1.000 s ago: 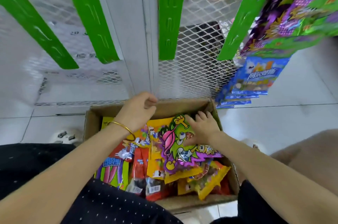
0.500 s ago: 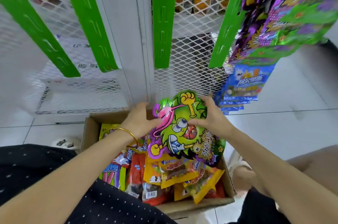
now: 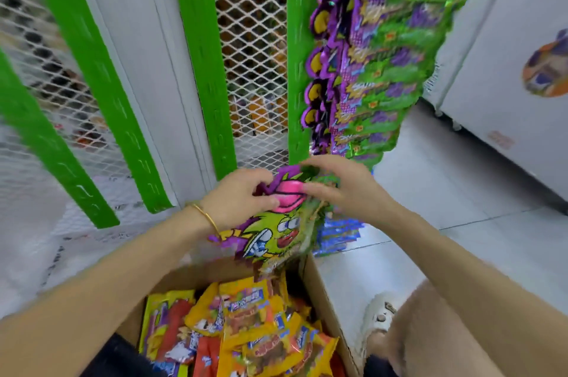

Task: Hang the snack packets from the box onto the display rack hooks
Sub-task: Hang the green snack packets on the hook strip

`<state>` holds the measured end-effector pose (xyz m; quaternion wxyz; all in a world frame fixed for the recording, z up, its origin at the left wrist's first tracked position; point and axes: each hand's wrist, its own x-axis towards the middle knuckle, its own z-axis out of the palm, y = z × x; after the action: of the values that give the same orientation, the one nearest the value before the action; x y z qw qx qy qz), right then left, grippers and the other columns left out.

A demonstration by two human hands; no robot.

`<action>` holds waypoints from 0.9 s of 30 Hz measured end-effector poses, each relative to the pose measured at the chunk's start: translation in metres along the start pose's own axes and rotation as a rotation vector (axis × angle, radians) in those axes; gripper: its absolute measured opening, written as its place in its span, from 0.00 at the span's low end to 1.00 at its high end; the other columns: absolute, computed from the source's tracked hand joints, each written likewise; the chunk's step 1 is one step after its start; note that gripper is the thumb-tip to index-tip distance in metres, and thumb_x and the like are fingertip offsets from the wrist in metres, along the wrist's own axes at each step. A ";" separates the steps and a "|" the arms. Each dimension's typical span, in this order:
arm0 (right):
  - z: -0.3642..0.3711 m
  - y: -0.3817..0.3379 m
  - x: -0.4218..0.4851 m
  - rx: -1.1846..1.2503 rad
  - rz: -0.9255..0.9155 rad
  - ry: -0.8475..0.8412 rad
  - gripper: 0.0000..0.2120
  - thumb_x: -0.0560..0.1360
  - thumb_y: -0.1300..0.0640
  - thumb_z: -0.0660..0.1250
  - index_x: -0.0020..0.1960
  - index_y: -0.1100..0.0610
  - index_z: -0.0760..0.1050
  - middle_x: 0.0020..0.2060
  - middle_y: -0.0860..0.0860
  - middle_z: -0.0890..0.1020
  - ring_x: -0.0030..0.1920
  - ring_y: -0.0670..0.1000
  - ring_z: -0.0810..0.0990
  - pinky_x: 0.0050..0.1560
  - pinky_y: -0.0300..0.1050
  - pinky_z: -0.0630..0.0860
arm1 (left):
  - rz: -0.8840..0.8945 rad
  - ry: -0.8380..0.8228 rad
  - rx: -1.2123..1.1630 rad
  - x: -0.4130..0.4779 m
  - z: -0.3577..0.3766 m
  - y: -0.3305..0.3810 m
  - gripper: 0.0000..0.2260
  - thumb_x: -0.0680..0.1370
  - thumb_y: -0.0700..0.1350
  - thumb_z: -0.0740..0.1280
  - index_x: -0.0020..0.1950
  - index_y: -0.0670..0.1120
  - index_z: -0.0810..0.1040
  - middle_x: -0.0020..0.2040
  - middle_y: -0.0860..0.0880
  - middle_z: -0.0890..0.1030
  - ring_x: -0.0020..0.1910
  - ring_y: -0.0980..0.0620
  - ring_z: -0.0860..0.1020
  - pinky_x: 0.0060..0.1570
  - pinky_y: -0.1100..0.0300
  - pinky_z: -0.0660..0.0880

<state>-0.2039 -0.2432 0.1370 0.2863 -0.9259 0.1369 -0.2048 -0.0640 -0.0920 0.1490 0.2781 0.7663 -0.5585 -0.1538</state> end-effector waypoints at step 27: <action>-0.447 -0.153 0.215 -0.099 -0.421 0.804 0.09 0.72 0.58 0.70 0.49 0.61 0.75 0.36 0.49 0.75 0.35 0.43 0.71 0.38 0.40 0.67 | 0.367 0.588 -0.304 0.225 -0.353 0.374 0.13 0.82 0.42 0.54 0.38 0.42 0.69 0.24 0.48 0.67 0.15 0.59 0.64 0.17 0.71 0.58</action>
<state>-0.1990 -0.4124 0.6277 0.1182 -0.7931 0.0558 -0.5949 -0.0853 -0.2972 0.6713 0.5600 0.6148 -0.5537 0.0441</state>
